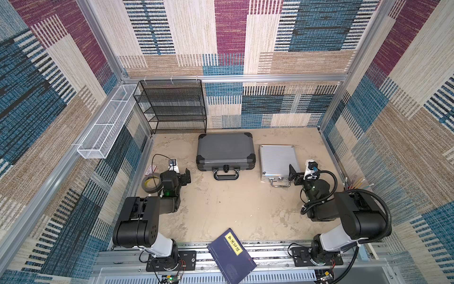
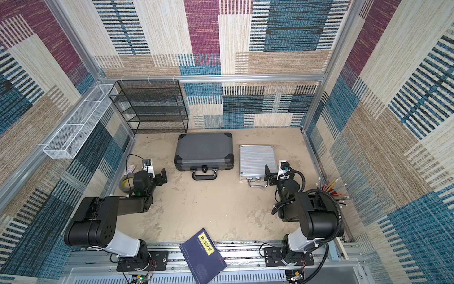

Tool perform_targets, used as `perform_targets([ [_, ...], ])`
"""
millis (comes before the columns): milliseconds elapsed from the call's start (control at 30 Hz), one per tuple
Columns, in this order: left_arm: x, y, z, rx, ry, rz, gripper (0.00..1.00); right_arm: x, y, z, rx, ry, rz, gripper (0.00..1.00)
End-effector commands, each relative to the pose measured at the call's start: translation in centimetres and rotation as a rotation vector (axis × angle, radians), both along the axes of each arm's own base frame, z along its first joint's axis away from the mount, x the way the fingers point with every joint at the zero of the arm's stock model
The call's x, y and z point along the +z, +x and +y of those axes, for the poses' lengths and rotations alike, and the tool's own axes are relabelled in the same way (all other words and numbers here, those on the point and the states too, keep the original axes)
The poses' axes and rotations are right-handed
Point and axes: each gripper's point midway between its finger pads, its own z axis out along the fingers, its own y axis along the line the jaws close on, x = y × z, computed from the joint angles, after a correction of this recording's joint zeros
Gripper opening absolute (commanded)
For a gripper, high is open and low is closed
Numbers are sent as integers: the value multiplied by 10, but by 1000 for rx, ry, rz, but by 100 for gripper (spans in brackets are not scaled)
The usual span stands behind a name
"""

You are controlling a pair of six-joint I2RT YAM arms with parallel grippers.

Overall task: Open the poker set cases
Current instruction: Pick up the poker set case from the center of the board.

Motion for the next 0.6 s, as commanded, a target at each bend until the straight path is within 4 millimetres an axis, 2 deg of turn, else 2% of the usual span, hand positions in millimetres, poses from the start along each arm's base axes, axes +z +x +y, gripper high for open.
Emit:
perform_targets([
  [0, 5, 2, 1, 9, -4, -19, 99, 6, 2, 0, 0, -3, -21, 99],
  [467, 5, 3, 2, 9, -4, -19, 99, 5, 3, -2, 8, 11, -15, 100],
  [567, 6, 2, 2, 10, -5, -22, 99, 6, 3, -2, 8, 11, -19, 89],
])
